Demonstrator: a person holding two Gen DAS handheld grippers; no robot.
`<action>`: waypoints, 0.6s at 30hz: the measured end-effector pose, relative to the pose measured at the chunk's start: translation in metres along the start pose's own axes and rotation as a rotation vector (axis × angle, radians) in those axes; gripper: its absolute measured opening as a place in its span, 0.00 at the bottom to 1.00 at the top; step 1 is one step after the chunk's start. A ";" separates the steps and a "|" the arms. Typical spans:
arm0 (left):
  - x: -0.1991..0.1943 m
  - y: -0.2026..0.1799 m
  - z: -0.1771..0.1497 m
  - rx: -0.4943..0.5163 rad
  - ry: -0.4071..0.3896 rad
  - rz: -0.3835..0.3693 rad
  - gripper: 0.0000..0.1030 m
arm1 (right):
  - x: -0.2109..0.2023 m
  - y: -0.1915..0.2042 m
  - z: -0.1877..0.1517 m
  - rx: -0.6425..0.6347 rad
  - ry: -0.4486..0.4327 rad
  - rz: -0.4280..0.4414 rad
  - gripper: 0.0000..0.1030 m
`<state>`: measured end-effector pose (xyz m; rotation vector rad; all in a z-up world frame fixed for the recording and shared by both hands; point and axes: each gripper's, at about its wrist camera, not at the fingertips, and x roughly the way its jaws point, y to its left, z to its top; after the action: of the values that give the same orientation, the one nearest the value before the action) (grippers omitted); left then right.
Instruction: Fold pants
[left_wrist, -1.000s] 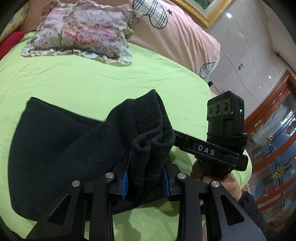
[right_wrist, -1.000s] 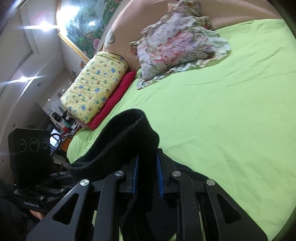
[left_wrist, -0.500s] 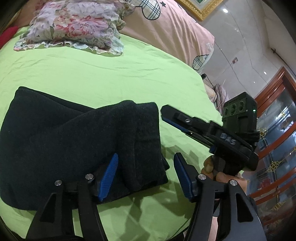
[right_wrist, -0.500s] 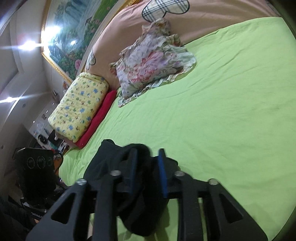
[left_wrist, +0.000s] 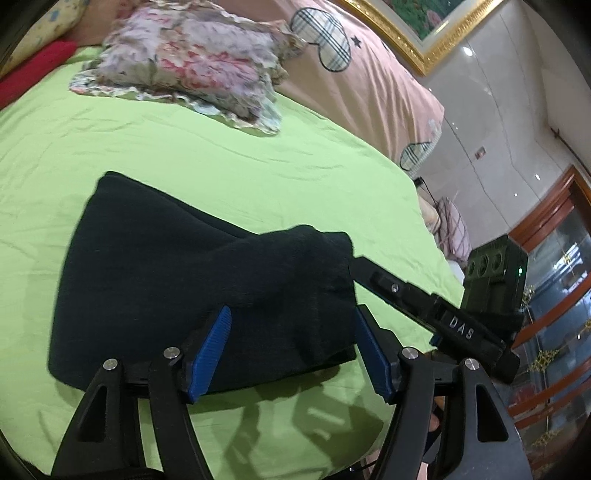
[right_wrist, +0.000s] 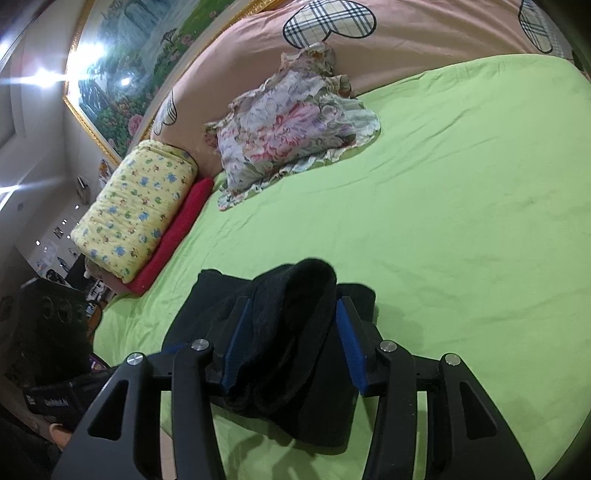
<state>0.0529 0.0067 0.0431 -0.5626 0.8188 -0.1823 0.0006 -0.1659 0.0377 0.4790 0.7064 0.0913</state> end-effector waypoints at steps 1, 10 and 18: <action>-0.002 0.003 0.000 -0.006 -0.003 0.004 0.67 | 0.002 0.002 -0.002 -0.004 0.008 -0.012 0.48; -0.018 0.029 0.003 -0.056 -0.032 0.028 0.70 | -0.005 0.022 -0.007 -0.014 -0.010 -0.074 0.63; -0.033 0.057 0.007 -0.081 -0.073 0.087 0.74 | -0.001 0.038 -0.016 -0.049 -0.020 -0.148 0.72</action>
<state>0.0322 0.0690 0.0372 -0.6050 0.7807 -0.0483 -0.0074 -0.1261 0.0452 0.3795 0.7166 -0.0349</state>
